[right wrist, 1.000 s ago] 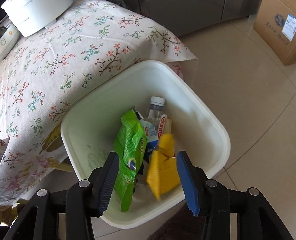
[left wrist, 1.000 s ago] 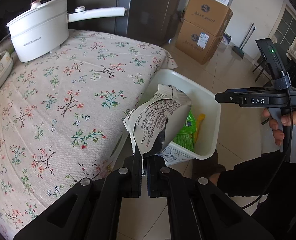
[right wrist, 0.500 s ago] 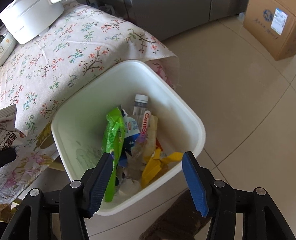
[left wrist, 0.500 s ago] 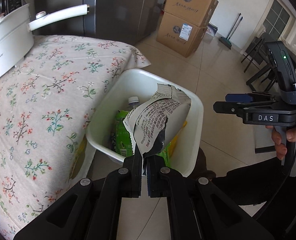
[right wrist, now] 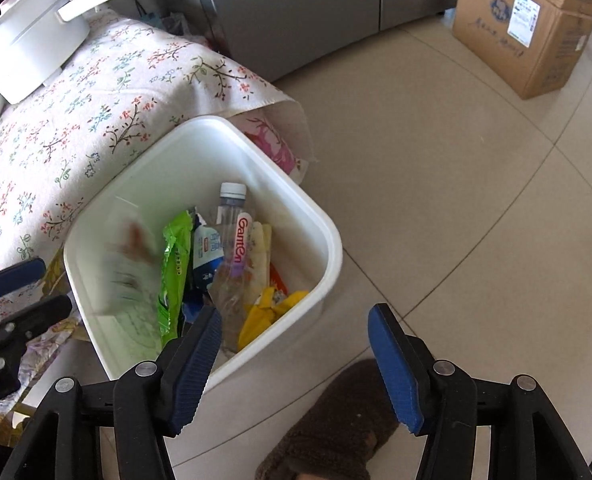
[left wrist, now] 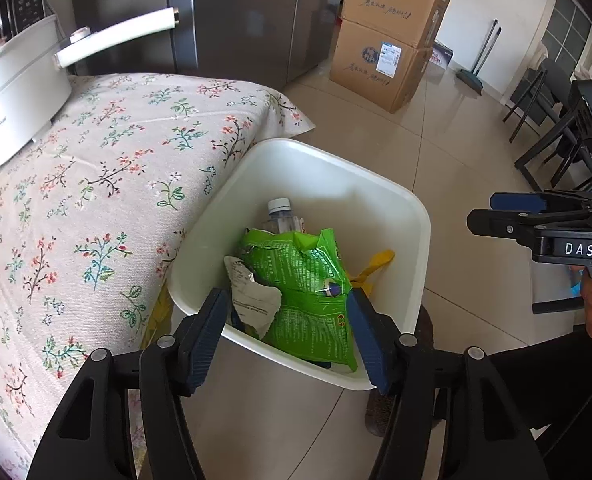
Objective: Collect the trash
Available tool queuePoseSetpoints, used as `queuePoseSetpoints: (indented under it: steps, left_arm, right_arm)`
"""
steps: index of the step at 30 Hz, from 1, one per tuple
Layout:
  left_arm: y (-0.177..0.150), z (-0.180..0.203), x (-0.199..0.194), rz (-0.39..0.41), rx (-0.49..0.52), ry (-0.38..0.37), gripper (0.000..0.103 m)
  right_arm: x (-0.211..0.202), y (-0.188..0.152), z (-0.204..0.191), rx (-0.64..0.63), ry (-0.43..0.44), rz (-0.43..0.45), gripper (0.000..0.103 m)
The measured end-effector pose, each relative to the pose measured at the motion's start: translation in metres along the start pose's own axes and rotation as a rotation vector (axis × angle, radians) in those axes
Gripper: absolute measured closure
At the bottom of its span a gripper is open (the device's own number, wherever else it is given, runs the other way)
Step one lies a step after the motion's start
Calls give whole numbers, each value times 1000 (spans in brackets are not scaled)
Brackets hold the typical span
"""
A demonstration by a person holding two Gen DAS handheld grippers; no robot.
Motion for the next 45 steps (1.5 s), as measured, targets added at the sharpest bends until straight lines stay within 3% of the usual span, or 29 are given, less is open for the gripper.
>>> queuePoseSetpoints:
  steps: [7,11,18,26,37,45]
  left_arm:
    - [-7,-15,-32,45,-31,59,25]
    - [-19,-24,-58,87,-74,91,12]
    - [-51,-48,-104,138,-157,169,1]
    - [-91,-83,-162,206,-264,283,0]
    - [-121,-101,-232,362,-366,377,0]
    - [-124,-95,-262,443,-345,436,0]
  right_arm:
    - [-4,1,-9,-25,-11,17,35]
    - [-8,2,-15,-36,-13,27,34]
    - [-27,6,-34,-97,-50,95,24]
    - [-53,1,-76,-164,-34,179,0]
    - [-89,-16,-135,-234,-41,294,0]
    - [-131,-30,-167,-247,-25,432,0]
Point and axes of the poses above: each gripper's, at about its wrist camera, not at the fingertips, and x roughly the way its jaws point, z to its right, y to its top, the point moved 10 cm from there along x, roughly the way its jaws point, and after that the axes turned 12 degrees about -y, right-handed, at the moved point
